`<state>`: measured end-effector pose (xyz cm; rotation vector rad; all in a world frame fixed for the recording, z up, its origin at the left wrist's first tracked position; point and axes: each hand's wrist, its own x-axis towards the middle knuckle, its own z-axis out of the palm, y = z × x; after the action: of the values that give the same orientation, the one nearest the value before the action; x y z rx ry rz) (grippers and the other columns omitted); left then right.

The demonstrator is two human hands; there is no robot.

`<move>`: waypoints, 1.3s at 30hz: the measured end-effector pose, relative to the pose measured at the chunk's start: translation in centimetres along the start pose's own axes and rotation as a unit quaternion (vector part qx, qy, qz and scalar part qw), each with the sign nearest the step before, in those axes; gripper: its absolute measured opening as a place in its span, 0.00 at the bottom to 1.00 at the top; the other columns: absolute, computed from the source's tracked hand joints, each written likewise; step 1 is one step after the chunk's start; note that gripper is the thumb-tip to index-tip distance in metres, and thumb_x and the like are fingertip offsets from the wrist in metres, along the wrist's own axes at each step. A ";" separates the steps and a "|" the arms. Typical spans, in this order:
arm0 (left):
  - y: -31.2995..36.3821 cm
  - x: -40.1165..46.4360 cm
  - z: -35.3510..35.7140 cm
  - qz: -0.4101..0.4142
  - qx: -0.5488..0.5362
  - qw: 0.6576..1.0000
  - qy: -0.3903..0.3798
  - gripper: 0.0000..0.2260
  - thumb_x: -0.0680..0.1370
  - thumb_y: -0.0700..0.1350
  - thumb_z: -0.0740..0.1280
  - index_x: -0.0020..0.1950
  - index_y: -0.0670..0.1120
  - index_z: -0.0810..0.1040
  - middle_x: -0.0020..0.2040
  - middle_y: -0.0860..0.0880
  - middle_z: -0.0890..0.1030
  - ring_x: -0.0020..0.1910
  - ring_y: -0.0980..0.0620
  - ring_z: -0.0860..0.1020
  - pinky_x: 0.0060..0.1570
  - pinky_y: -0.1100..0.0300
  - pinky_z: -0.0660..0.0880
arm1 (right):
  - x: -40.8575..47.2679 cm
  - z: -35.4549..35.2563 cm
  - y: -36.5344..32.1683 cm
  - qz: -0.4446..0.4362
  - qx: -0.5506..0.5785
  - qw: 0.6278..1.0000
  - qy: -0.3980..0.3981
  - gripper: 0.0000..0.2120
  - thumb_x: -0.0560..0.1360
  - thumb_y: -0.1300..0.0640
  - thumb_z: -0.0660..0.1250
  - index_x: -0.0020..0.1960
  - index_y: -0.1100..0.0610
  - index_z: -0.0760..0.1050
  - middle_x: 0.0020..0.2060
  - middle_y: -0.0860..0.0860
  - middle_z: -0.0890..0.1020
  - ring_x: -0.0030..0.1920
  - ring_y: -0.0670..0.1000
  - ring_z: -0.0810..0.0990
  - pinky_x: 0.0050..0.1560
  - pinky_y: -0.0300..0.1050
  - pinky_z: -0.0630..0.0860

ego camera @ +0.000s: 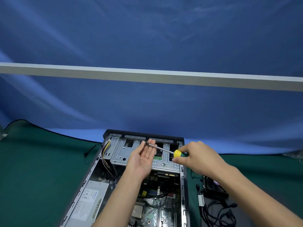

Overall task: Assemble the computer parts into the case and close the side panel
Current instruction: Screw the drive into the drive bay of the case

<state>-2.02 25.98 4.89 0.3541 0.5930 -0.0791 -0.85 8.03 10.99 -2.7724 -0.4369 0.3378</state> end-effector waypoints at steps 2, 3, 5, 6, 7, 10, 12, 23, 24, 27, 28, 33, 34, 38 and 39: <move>0.2 0.1 -0.2 0.001 0.016 1.000 -0.001 0.07 0.79 0.38 0.62 0.49 0.34 0.76 0.40 0.39 0.84 0.45 0.46 0.82 0.47 0.48 0.75 | -0.1 -0.2 -0.1 -0.012 -0.028 1.000 0.007 0.16 0.73 0.39 0.66 0.44 0.52 0.79 0.24 0.48 0.69 0.27 0.46 0.67 0.29 0.41 0.64; 0.3 0.1 -0.2 0.002 0.024 1.000 -0.002 0.07 0.79 0.38 0.63 0.48 0.35 0.76 0.40 0.40 0.84 0.44 0.46 0.82 0.48 0.48 0.75 | -0.1 -0.4 -0.2 -0.018 -0.047 0.999 0.012 0.15 0.74 0.39 0.65 0.44 0.51 0.79 0.24 0.48 0.69 0.28 0.45 0.68 0.29 0.41 0.64; 0.3 0.0 -0.3 0.003 0.033 0.999 -0.004 0.06 0.79 0.38 0.63 0.48 0.35 0.76 0.40 0.40 0.84 0.44 0.47 0.82 0.48 0.48 0.74 | -0.3 -0.7 -0.3 -0.032 -0.087 0.996 0.019 0.14 0.74 0.39 0.64 0.45 0.49 0.78 0.24 0.47 0.69 0.29 0.44 0.67 0.30 0.41 0.64; 0.3 0.0 -0.3 0.003 0.034 0.999 -0.005 0.06 0.79 0.38 0.63 0.48 0.35 0.77 0.40 0.40 0.84 0.44 0.47 0.82 0.48 0.48 0.75 | -0.3 -0.9 -0.4 -0.038 -0.104 0.994 0.022 0.14 0.75 0.39 0.63 0.46 0.49 0.78 0.25 0.47 0.69 0.29 0.43 0.67 0.30 0.41 0.63; 0.2 0.0 -0.3 0.005 0.034 0.999 -0.006 0.06 0.78 0.38 0.63 0.48 0.35 0.77 0.41 0.40 0.84 0.44 0.46 0.82 0.47 0.48 0.75 | -0.3 -1.1 -0.5 -0.041 -0.118 0.992 0.026 0.14 0.75 0.39 0.63 0.46 0.49 0.78 0.25 0.47 0.69 0.29 0.43 0.66 0.30 0.41 0.63; 0.0 0.0 -0.4 0.015 0.036 0.999 -0.007 0.06 0.78 0.38 0.63 0.48 0.36 0.77 0.44 0.39 0.84 0.44 0.47 0.82 0.46 0.48 0.75 | -0.2 -1.6 -0.7 -0.043 -0.132 0.990 0.025 0.15 0.75 0.39 0.63 0.47 0.50 0.79 0.25 0.47 0.69 0.28 0.44 0.66 0.29 0.39 0.61; -0.3 0.0 -0.4 0.021 0.033 0.999 -0.008 0.06 0.79 0.38 0.63 0.48 0.35 0.76 0.43 0.39 0.84 0.46 0.46 0.82 0.48 0.48 0.74 | -0.1 -1.7 -0.8 -0.044 -0.131 0.990 0.020 0.15 0.74 0.39 0.64 0.46 0.51 0.79 0.25 0.48 0.69 0.28 0.45 0.67 0.28 0.39 0.62; -0.7 0.1 0.8 0.023 -0.030 0.999 -0.011 0.08 0.81 0.36 0.58 0.51 0.33 0.73 0.45 0.37 0.81 0.46 0.43 0.80 0.55 0.45 0.72 | 0.0 -0.8 -1.4 -0.003 -0.045 0.999 -0.013 0.18 0.73 0.38 0.66 0.43 0.54 0.79 0.24 0.48 0.70 0.28 0.47 0.68 0.28 0.40 0.63; -0.6 0.1 0.8 0.020 -0.036 0.999 -0.009 0.09 0.81 0.37 0.57 0.52 0.33 0.73 0.46 0.37 0.81 0.46 0.43 0.80 0.55 0.45 0.72 | 0.0 -0.7 -1.4 -0.002 -0.040 0.999 -0.013 0.18 0.73 0.38 0.66 0.43 0.53 0.79 0.24 0.48 0.70 0.27 0.47 0.68 0.28 0.41 0.63; -0.6 0.1 0.7 0.011 -0.051 0.999 -0.004 0.12 0.83 0.38 0.55 0.51 0.31 0.73 0.47 0.37 0.81 0.46 0.42 0.79 0.54 0.45 0.72 | -0.2 -0.7 -1.1 0.001 -0.029 0.999 -0.017 0.17 0.73 0.38 0.66 0.43 0.52 0.79 0.23 0.48 0.68 0.25 0.46 0.66 0.27 0.41 0.62; -0.6 0.1 0.6 0.009 -0.058 0.998 -0.001 0.12 0.83 0.38 0.54 0.51 0.31 0.73 0.46 0.37 0.81 0.46 0.42 0.79 0.54 0.45 0.72 | -0.3 -0.7 -1.0 0.001 -0.027 0.999 -0.018 0.16 0.73 0.39 0.67 0.42 0.52 0.79 0.22 0.48 0.68 0.25 0.46 0.65 0.27 0.41 0.62; -0.4 0.2 0.4 -0.006 -0.068 0.998 0.000 0.12 0.82 0.38 0.55 0.53 0.31 0.74 0.47 0.36 0.82 0.46 0.42 0.80 0.50 0.44 0.73 | -0.4 -0.9 -0.5 0.006 -0.027 1.000 0.001 0.16 0.73 0.39 0.66 0.44 0.52 0.80 0.22 0.48 0.67 0.25 0.46 0.65 0.27 0.41 0.61; -0.3 0.1 0.4 -0.008 -0.064 0.998 -0.005 0.11 0.82 0.38 0.56 0.54 0.31 0.74 0.47 0.36 0.82 0.46 0.42 0.80 0.49 0.44 0.74 | -0.4 -1.0 -0.5 0.008 -0.026 1.000 0.004 0.16 0.73 0.39 0.66 0.45 0.52 0.80 0.22 0.48 0.67 0.26 0.46 0.65 0.27 0.41 0.61; -0.4 0.0 0.5 -0.004 -0.046 0.999 -0.028 0.10 0.81 0.37 0.57 0.52 0.32 0.75 0.45 0.37 0.83 0.46 0.43 0.81 0.47 0.44 0.74 | -0.4 -1.2 -0.4 0.005 -0.029 1.000 0.004 0.16 0.73 0.39 0.66 0.46 0.51 0.81 0.22 0.48 0.66 0.26 0.46 0.65 0.27 0.41 0.62; -0.4 0.0 0.6 -0.002 -0.045 0.998 -0.033 0.10 0.81 0.37 0.57 0.52 0.32 0.75 0.45 0.37 0.83 0.46 0.43 0.81 0.47 0.44 0.74 | -0.4 -1.3 -0.4 0.005 -0.030 1.000 0.005 0.16 0.73 0.39 0.66 0.46 0.51 0.81 0.22 0.48 0.66 0.26 0.46 0.65 0.27 0.41 0.62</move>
<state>-1.75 25.40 5.18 0.2623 0.5297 -0.0683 -0.98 7.87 12.36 -2.8343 -0.4365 0.3169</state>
